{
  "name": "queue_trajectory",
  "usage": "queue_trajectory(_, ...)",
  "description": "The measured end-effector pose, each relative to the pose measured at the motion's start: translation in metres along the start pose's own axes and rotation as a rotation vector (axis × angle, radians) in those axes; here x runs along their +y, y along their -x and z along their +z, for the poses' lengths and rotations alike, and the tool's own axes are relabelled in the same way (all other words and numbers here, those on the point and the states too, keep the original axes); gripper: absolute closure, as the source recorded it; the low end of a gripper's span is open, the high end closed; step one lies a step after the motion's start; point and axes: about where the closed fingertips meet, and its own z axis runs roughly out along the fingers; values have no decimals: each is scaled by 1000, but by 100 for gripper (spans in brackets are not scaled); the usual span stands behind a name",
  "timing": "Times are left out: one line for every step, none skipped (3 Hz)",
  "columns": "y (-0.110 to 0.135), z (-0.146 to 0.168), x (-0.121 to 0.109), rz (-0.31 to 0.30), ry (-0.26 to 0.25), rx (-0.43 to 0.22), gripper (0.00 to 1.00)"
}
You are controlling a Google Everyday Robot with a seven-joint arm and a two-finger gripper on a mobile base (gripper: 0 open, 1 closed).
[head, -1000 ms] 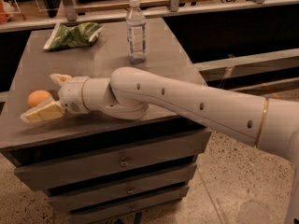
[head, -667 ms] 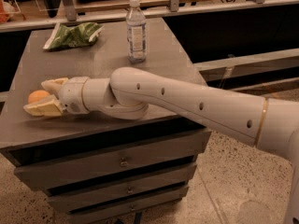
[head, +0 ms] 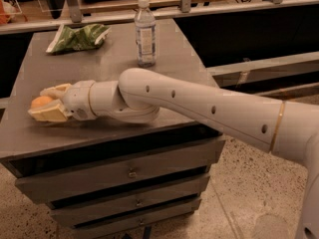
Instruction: Move orange near blue plastic bottle
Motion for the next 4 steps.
queue_trajectory(-18, -7, 3, 34, -19, -8, 100)
queue_trajectory(-14, -8, 2, 35, -19, -8, 100)
queue_trajectory(-13, -8, 2, 35, -19, -8, 100)
queue_trajectory(-12, -8, 2, 35, -20, -8, 100)
